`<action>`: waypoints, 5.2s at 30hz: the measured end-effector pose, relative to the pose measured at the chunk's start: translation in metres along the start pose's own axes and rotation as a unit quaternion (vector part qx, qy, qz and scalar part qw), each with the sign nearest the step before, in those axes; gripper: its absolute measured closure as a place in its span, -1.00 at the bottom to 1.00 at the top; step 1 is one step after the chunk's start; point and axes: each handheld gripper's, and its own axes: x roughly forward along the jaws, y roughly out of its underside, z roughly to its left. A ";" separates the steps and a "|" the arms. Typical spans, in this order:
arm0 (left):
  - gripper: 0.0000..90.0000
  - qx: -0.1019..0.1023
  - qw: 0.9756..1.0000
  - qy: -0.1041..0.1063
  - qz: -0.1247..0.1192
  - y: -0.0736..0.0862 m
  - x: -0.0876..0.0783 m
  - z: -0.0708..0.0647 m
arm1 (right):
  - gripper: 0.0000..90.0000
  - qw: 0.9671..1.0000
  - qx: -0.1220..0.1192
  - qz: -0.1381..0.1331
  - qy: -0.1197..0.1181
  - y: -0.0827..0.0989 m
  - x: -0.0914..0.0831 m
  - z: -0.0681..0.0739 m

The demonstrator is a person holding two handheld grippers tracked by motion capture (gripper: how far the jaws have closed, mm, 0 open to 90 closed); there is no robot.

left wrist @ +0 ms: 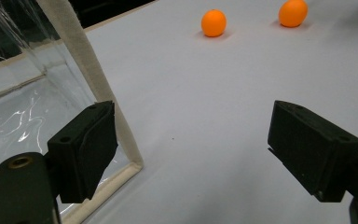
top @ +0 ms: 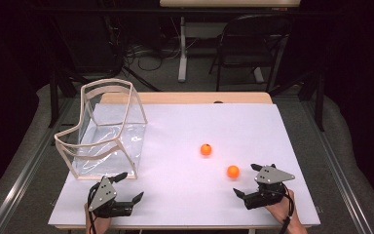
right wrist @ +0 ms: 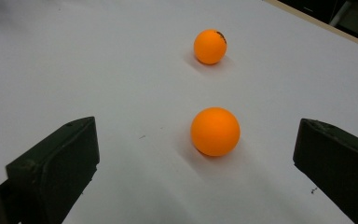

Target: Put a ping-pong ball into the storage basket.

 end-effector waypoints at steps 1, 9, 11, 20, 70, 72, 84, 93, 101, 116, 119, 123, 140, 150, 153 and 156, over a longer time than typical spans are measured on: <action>-0.65 0.000 1.000 0.000 0.001 0.000 0.000 0.000 | -1.00 1.000 0.000 0.000 0.000 -0.001 0.000 -0.001; -0.65 0.004 1.000 0.004 0.001 -0.001 0.003 0.000 | -1.00 1.000 0.008 0.023 -0.008 0.000 0.006 -0.007; -0.65 0.003 1.000 0.003 0.001 -0.001 0.002 0.000 | -1.00 1.000 0.010 0.026 -0.011 -0.001 0.009 -0.008; -0.65 0.004 1.000 0.000 0.000 -0.001 0.001 0.002 | -1.00 0.999 0.004 0.041 -0.024 -0.011 0.024 -0.012; -0.65 0.007 1.000 0.005 0.005 -0.001 0.007 0.002 | -0.26 0.990 0.041 0.134 0.001 -0.012 0.069 -0.023; -0.65 0.004 1.000 0.005 0.004 -0.001 0.007 0.002 | -0.22 0.990 0.040 0.134 0.001 -0.012 0.069 -0.023; -0.65 0.006 1.000 0.004 0.004 -0.001 0.007 0.002 | -0.04 0.989 0.034 0.147 0.003 -0.011 0.071 -0.023; -0.65 0.011 1.000 0.009 0.008 -0.001 0.008 0.001 | 0.12 0.988 0.026 0.149 0.011 -0.012 0.071 -0.021; -0.65 0.011 1.000 0.010 0.010 -0.001 0.009 0.001 | 0.12 0.990 0.024 0.141 0.012 -0.016 0.067 -0.020; -0.65 0.011 1.000 0.010 0.006 -0.001 0.009 0.001 | 0.12 0.992 0.014 0.124 0.016 -0.027 0.055 -0.016; -0.65 0.012 1.000 0.011 0.005 -0.002 0.009 0.001 | 0.12 0.992 0.013 0.122 0.017 -0.028 0.053 -0.014; -0.65 0.011 1.000 0.011 0.006 -0.002 0.010 0.000 | 0.12 0.993 0.008 0.116 0.016 -0.031 0.051 -0.013; -0.65 0.013 1.000 0.011 0.009 -0.002 0.010 0.000 | 0.12 0.996 -0.003 0.094 0.006 -0.047 0.041 -0.002; -0.65 0.013 1.000 0.010 0.008 -0.001 0.010 0.000 | 0.12 0.996 -0.009 0.091 -0.005 -0.053 0.042 0.005; -0.65 0.013 1.000 0.011 0.008 -0.002 0.010 0.000 | 0.12 0.996 -0.011 0.091 -0.008 -0.054 0.042 0.006; -0.65 0.013 1.000 0.010 0.008 -0.002 0.010 0.000 | 0.12 0.996 -0.013 0.089 -0.013 -0.056 0.044 0.007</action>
